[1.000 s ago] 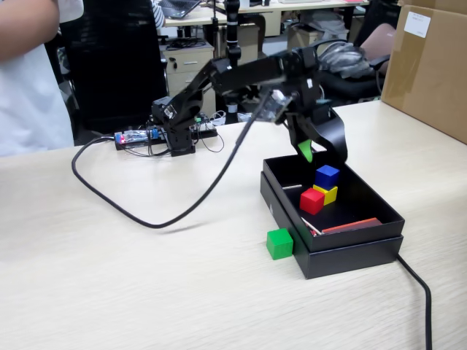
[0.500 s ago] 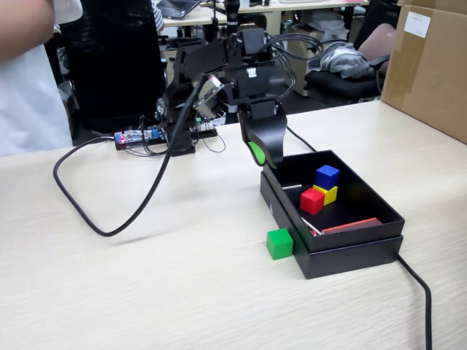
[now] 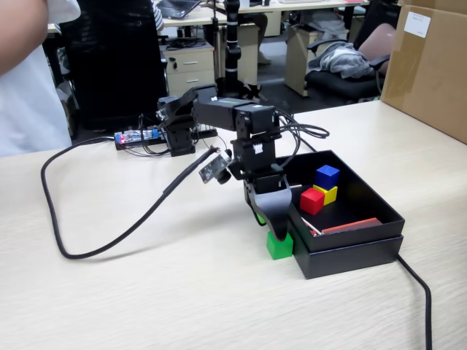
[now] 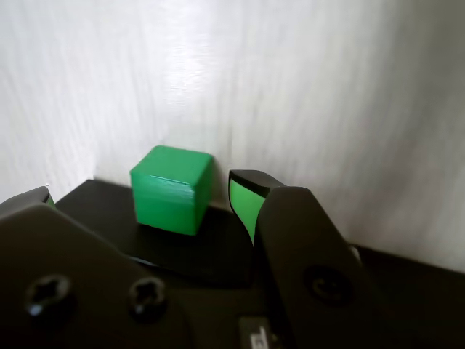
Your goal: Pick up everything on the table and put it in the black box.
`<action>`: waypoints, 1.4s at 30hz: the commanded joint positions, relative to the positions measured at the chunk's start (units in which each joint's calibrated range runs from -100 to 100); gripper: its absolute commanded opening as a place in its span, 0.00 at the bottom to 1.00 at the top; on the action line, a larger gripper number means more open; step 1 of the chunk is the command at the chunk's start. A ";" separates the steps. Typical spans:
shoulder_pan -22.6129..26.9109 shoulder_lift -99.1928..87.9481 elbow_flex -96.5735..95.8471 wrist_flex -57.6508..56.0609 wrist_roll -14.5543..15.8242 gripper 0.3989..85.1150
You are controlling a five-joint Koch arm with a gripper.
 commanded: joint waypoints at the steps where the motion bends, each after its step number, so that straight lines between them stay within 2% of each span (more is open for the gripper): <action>1: -0.10 0.34 5.36 4.51 -2.39 0.55; 6: 0.10 2.63 6.08 5.46 -2.74 0.52; 11: 0.59 3.32 5.63 2.70 -1.61 0.27; 12: 0.63 3.32 5.63 2.18 -1.42 0.19; 13: 0.68 3.43 5.63 1.49 -0.83 0.06; 14: 0.68 3.43 5.63 1.14 -0.73 0.04; 19: 0.34 -2.53 5.54 -2.23 -0.05 0.04; 22: -0.05 -13.09 4.54 -4.21 0.34 0.04; 24: 0.73 -32.25 1.46 -4.82 0.29 0.04; 27: 2.59 -37.30 1.46 -4.90 0.24 0.04; 28: 4.69 -37.76 1.55 -4.90 0.24 0.04; 33: 8.60 -30.30 1.28 -4.90 0.83 0.04; 42: 10.31 -18.14 1.46 -4.90 1.27 0.07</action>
